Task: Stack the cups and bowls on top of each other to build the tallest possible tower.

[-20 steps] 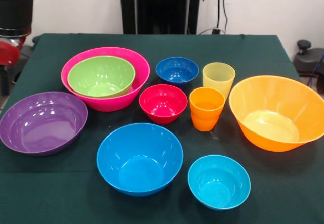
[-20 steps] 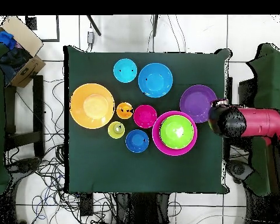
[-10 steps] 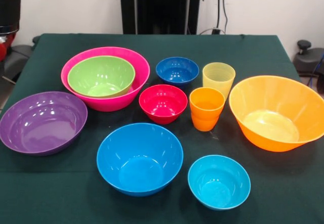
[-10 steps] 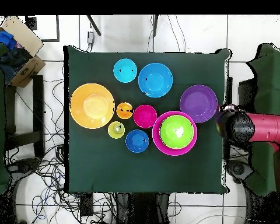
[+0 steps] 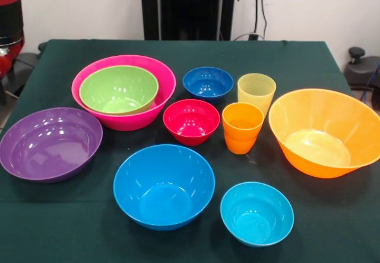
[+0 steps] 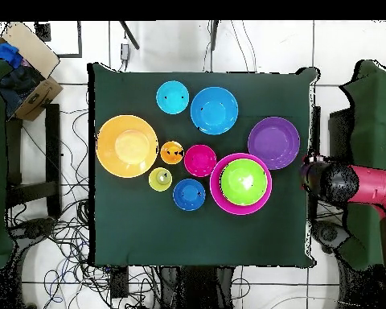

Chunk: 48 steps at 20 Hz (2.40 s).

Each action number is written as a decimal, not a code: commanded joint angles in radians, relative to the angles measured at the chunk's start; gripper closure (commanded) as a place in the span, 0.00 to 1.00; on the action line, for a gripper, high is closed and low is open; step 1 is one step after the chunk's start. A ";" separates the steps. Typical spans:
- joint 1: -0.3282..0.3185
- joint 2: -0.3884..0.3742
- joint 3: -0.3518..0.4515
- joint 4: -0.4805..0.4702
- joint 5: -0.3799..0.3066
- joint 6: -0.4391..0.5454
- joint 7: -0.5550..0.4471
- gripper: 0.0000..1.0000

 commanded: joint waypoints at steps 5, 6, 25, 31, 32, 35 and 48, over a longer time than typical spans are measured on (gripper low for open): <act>-0.078 0.175 -0.010 -0.029 0.176 0.437 -0.162 0.00; -0.086 0.190 -0.008 -0.044 0.179 0.462 -0.177 0.00; -0.211 0.472 0.128 -0.228 0.589 0.773 0.009 0.00; -0.209 0.451 0.104 -0.198 0.616 0.789 -0.008 0.00; -0.209 0.437 0.103 -0.179 0.623 0.777 0.006 0.00; -0.205 0.426 0.103 -0.165 0.628 0.767 0.011 0.00; -0.197 0.262 0.115 -0.055 0.084 0.345 -0.348 0.00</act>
